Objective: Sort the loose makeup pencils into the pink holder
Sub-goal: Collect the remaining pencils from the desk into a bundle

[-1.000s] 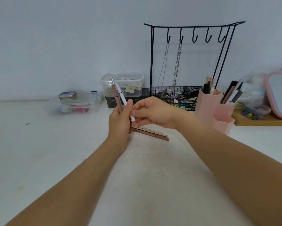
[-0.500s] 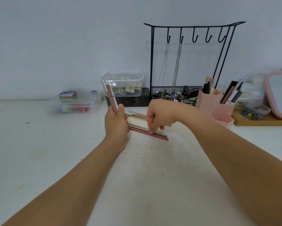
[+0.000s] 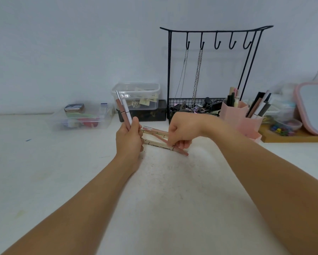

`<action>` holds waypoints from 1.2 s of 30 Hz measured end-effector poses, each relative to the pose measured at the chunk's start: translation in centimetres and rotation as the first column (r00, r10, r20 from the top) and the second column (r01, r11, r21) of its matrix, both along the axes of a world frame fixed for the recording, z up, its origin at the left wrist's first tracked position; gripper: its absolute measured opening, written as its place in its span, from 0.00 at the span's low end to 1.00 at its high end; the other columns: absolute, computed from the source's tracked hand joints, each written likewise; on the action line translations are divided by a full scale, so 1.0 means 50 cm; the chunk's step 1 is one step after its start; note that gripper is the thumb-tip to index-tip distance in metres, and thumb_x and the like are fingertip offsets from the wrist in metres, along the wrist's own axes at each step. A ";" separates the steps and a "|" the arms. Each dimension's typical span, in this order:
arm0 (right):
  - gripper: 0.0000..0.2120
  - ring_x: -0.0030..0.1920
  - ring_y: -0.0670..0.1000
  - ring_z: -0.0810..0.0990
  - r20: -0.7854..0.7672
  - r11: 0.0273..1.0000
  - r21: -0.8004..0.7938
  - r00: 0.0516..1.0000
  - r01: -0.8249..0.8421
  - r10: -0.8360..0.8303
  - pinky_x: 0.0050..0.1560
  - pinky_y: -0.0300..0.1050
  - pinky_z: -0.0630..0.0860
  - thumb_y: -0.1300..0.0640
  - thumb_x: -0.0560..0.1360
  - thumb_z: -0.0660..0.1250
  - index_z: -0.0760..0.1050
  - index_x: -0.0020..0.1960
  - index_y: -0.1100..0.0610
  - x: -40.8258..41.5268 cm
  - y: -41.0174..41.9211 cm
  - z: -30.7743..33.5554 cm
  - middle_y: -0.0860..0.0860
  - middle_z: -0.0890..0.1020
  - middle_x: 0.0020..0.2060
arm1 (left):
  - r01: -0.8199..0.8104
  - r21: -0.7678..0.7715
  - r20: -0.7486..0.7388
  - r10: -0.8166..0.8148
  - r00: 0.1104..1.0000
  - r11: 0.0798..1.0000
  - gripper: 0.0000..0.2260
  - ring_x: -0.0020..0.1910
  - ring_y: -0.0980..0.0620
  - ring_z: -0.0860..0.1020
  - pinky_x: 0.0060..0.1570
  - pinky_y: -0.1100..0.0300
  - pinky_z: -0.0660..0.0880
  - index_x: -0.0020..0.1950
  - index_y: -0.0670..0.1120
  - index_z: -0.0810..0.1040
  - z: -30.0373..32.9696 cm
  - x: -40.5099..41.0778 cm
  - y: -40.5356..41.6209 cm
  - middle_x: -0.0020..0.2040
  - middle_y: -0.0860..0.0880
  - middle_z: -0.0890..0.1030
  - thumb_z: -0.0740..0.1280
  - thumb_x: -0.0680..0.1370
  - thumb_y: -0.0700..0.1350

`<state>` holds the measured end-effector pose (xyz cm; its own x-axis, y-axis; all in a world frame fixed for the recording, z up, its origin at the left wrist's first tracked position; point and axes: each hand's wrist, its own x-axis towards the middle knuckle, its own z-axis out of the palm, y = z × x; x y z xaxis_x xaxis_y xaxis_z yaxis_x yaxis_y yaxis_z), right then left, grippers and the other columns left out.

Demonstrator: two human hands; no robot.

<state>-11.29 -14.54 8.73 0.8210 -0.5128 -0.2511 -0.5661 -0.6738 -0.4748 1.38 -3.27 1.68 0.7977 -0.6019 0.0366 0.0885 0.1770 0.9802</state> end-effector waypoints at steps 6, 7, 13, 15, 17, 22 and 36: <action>0.07 0.37 0.53 0.85 0.347 0.936 0.348 0.935 -0.060 -0.069 0.39 0.41 0.82 0.62 0.76 0.73 0.82 0.47 0.67 -0.003 -0.001 0.019 0.61 0.86 0.41 | 0.099 -0.068 -0.070 -0.104 0.992 0.993 0.13 0.21 0.57 0.60 0.21 0.64 0.58 0.37 0.46 0.78 0.012 -0.008 0.011 0.23 0.55 0.63 0.72 0.78 0.51; 0.08 0.37 0.52 0.85 0.381 0.928 0.363 0.922 -0.087 -0.063 0.39 0.41 0.82 0.62 0.76 0.72 0.82 0.49 0.68 0.003 0.005 0.017 0.61 0.86 0.40 | 0.117 -0.076 -0.073 -0.122 0.990 0.990 0.14 0.21 0.57 0.59 0.21 0.64 0.58 0.37 0.47 0.78 0.013 -0.012 0.012 0.23 0.55 0.63 0.71 0.79 0.52; 0.08 0.33 0.48 0.82 0.501 0.948 0.304 0.863 -0.099 -0.070 0.34 0.39 0.79 0.62 0.76 0.73 0.83 0.48 0.69 0.032 0.033 -0.004 0.58 0.85 0.36 | 0.173 -0.045 -0.034 -0.175 0.984 0.984 0.19 0.25 0.54 0.72 0.23 0.62 0.65 0.44 0.44 0.79 0.008 -0.021 0.008 0.30 0.48 0.78 0.63 0.83 0.57; 0.08 0.28 0.47 0.76 0.513 0.963 0.265 0.854 -0.059 -0.089 0.29 0.38 0.73 0.61 0.75 0.74 0.83 0.46 0.67 0.033 0.029 -0.012 0.56 0.82 0.32 | 0.193 -0.050 -0.065 -0.196 0.978 0.980 0.19 0.31 0.51 0.81 0.23 0.61 0.72 0.51 0.44 0.81 0.009 -0.021 0.010 0.37 0.45 0.84 0.60 0.84 0.58; 0.08 0.26 0.46 0.72 0.512 0.961 0.277 0.850 -0.030 -0.121 0.26 0.37 0.68 0.61 0.75 0.74 0.84 0.44 0.67 0.032 0.025 -0.018 0.55 0.82 0.32 | 0.225 -0.051 -0.088 -0.229 0.969 0.973 0.19 0.37 0.48 0.86 0.25 0.59 0.77 0.56 0.45 0.81 0.012 -0.021 0.012 0.42 0.42 0.87 0.58 0.84 0.58; 0.08 0.21 0.37 0.74 0.568 0.897 0.441 0.778 -0.013 -0.268 0.23 0.28 0.67 0.64 0.77 0.71 0.83 0.52 0.69 0.037 0.034 -0.034 0.49 0.88 0.42 | 0.317 -0.036 -0.094 -0.319 0.943 0.948 0.23 0.31 0.49 0.84 0.28 0.57 0.80 0.55 0.40 0.81 0.012 -0.027 0.011 0.35 0.43 0.85 0.57 0.84 0.58; 0.08 0.35 0.46 0.80 0.049 0.989 -0.147 0.999 -0.006 0.013 0.33 0.35 0.73 0.51 0.73 0.76 0.86 0.47 0.55 0.013 -0.019 -0.031 0.48 0.84 0.37 | 0.164 -0.013 -0.068 -0.164 0.984 0.986 0.10 0.26 0.54 0.74 0.23 0.63 0.67 0.51 0.48 0.72 0.001 -0.003 0.000 0.30 0.50 0.75 0.56 0.86 0.52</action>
